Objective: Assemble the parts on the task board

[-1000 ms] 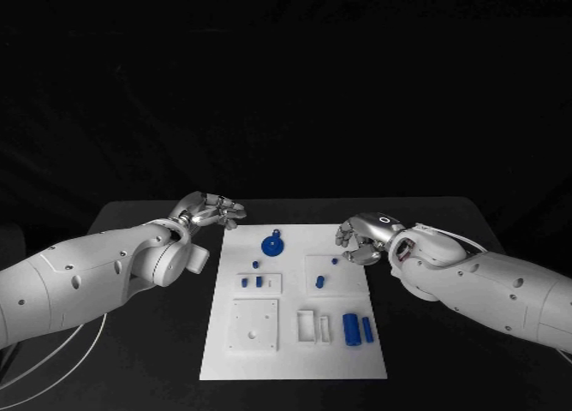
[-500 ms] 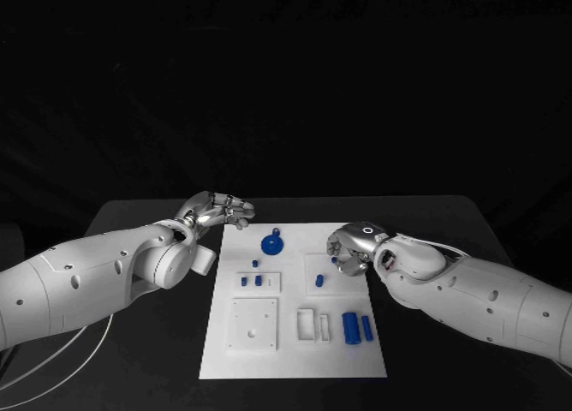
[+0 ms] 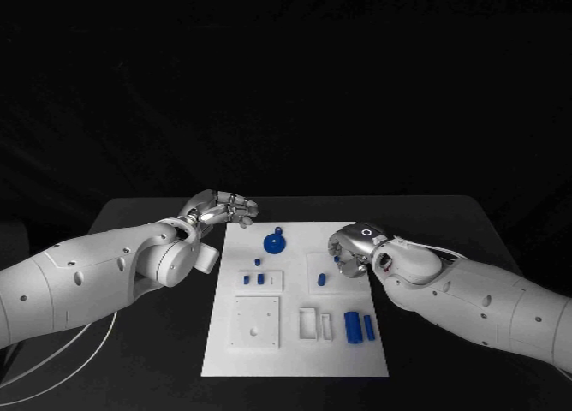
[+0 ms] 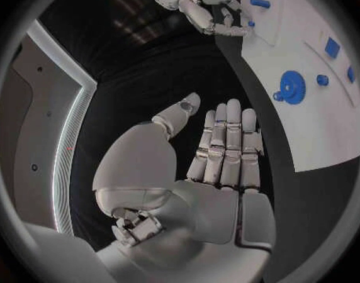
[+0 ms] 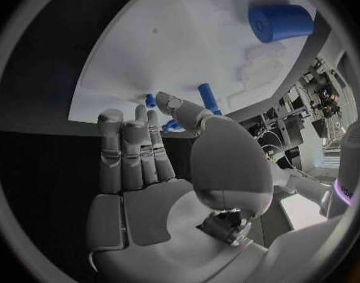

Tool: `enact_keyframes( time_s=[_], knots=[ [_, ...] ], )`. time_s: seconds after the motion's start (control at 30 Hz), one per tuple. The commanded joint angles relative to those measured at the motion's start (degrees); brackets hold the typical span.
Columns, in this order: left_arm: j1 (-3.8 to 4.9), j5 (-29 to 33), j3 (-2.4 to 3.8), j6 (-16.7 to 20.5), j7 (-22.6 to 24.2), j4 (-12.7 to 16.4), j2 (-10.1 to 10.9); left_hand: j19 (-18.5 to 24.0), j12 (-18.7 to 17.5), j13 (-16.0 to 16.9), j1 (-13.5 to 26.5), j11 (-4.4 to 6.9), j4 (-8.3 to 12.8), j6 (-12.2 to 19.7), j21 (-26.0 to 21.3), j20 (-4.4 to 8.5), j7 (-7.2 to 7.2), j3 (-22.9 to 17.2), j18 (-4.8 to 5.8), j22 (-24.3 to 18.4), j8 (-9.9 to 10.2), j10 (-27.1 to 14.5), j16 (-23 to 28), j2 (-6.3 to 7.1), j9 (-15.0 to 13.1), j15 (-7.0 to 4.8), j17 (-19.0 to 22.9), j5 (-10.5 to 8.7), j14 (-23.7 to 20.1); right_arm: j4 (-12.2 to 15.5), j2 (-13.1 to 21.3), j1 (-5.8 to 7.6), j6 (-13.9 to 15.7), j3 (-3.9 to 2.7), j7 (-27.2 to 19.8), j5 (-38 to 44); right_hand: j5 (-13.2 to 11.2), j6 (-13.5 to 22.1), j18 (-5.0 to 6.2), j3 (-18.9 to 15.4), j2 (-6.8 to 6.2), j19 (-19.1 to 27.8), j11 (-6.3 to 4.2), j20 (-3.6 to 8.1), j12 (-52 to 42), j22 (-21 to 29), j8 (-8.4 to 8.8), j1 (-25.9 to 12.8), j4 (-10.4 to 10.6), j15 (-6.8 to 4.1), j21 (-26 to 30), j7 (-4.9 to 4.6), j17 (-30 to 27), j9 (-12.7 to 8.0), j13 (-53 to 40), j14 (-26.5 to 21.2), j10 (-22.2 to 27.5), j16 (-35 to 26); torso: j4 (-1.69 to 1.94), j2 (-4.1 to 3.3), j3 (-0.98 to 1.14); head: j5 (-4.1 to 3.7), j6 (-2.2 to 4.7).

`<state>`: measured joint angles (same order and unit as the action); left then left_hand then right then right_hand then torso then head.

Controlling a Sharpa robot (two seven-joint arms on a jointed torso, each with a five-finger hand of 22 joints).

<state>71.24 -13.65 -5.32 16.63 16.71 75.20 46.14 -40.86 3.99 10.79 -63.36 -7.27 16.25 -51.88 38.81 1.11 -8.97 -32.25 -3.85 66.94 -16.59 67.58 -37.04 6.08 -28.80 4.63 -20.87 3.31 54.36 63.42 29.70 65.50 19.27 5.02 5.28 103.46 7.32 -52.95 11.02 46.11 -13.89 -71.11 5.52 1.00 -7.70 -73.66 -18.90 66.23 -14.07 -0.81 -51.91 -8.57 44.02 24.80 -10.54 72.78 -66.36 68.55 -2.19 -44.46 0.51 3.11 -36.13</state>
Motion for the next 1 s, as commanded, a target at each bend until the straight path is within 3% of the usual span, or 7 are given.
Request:
enact_keyframes(
  time_s=[0.03, 0.43, 1.0],
  knots=[
    [0.06, 0.85, 0.04, -0.96, 0.94, 0.20, -0.03, 0.03, 0.09, -0.09, 0.03, 0.00, 0.07, 0.35, -0.24, -0.29, 0.11, 0.42, 0.24, -0.01, -0.37, 0.00, 0.37, -0.27, 0.01, 0.36, -0.05, -0.12, -0.04, -0.32, -0.28, -0.24, -0.26, 0.14, 1.04, 2.05, -0.37, -0.34, 3.98, 0.46, -0.56, -0.33, -0.07, 0.01, 0.26, 0.06, 0.28, 0.02, 0.11, -0.21, 0.06, -0.35, -0.12, -0.05, 0.12, 0.43, -0.61, 0.20, -0.03, 0.02, 0.05, 0.11, -0.03],
    [0.06, 0.86, 0.04, -1.08, 0.75, 0.41, 0.04, 0.03, 0.01, -0.17, 0.16, -0.09, 0.07, 0.63, -0.40, -0.38, 0.02, 0.66, 0.16, 0.05, -0.29, -0.22, 0.83, -0.17, 0.09, 0.42, -0.19, -0.12, 0.11, -0.74, -1.08, -0.74, -0.88, 0.50, 1.62, 3.73, -4.08, -3.46, 3.98, 1.92, 0.48, -1.06, -1.35, 0.31, -0.18, -0.42, -1.04, -0.31, 1.68, -1.43, -0.83, 0.96, -0.44, 0.30, -0.21, 1.19, -4.93, 1.14, -0.03, -0.02, 0.08, 0.33, -0.34],
    [0.07, 0.86, 0.04, -1.11, 0.71, 0.85, 0.09, 0.02, -0.04, -0.25, 0.20, -0.18, 0.08, 0.93, -0.54, -0.43, -0.08, 0.82, 0.10, 0.12, -0.19, -0.46, 1.23, -0.02, 0.17, 0.45, -0.36, -0.12, 0.24, -0.79, -1.69, -1.13, 0.27, 1.04, 5.05, 7.55, -4.53, -6.69, 3.98, 3.60, 2.01, -1.57, -2.77, 1.52, -0.84, -1.33, -2.59, 0.23, 1.72, -2.83, -2.27, 2.38, 0.13, 0.96, -1.00, 1.49, -8.74, 2.45, -0.05, 0.00, 0.09, 0.22, -0.64]
  ],
)
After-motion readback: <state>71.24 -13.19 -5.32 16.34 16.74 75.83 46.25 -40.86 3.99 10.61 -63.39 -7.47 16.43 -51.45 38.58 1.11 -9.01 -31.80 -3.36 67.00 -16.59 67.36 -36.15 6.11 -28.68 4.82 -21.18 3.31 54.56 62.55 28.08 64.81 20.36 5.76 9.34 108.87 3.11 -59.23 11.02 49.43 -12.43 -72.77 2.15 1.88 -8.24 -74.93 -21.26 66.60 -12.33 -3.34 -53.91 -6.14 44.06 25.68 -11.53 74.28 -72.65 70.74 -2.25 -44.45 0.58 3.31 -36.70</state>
